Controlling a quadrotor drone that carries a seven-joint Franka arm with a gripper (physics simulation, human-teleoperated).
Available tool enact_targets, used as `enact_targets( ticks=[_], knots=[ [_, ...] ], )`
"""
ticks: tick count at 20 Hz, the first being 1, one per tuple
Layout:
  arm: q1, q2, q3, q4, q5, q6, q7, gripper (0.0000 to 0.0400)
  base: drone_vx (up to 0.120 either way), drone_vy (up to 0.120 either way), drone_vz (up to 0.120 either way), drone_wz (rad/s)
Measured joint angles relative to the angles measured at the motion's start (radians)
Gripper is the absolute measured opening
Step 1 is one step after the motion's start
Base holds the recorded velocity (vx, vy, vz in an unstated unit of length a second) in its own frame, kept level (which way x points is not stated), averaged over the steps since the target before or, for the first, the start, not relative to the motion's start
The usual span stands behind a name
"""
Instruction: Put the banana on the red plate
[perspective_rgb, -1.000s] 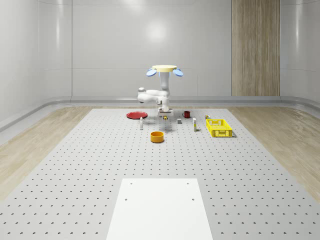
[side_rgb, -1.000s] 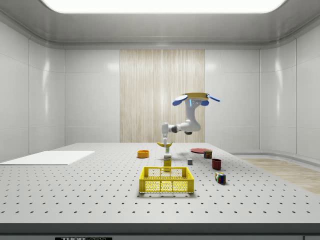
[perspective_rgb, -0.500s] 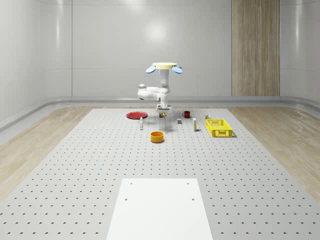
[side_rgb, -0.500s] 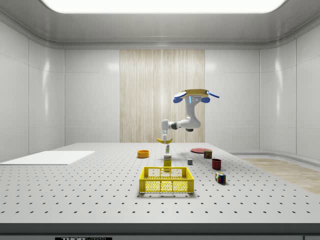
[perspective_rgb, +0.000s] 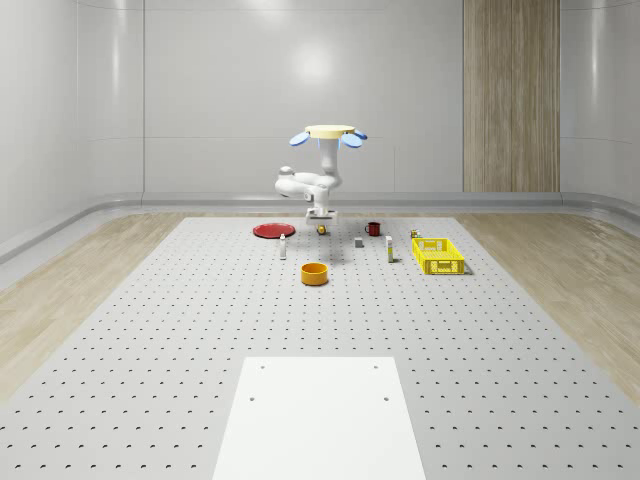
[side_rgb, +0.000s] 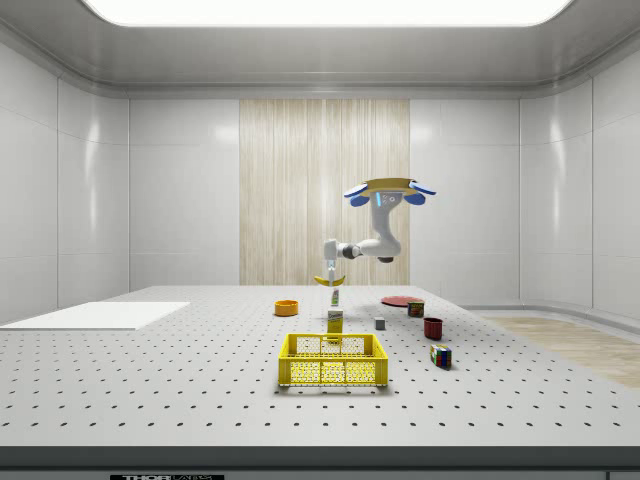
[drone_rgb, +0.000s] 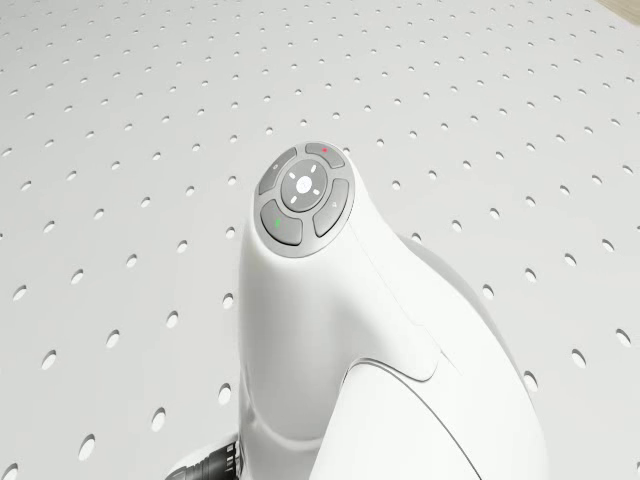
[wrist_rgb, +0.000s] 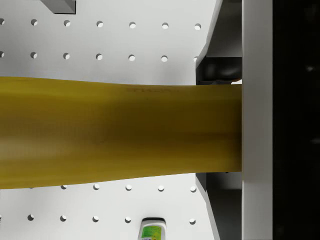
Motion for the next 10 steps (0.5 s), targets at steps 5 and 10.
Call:
enact_targets(
  ticks=[5, 10],
  knots=[
    [-0.001, -0.009, 0.001, 0.0, 0.002, 0.009, -0.144, 0.02, 0.0, 0.0, 0.0, -0.3],
    [-0.001, -0.017, 0.002, 0.0, 0.004, 0.017, -0.291, 0.02, 0.0, 0.0, 0.0, -0.3]
  ],
)
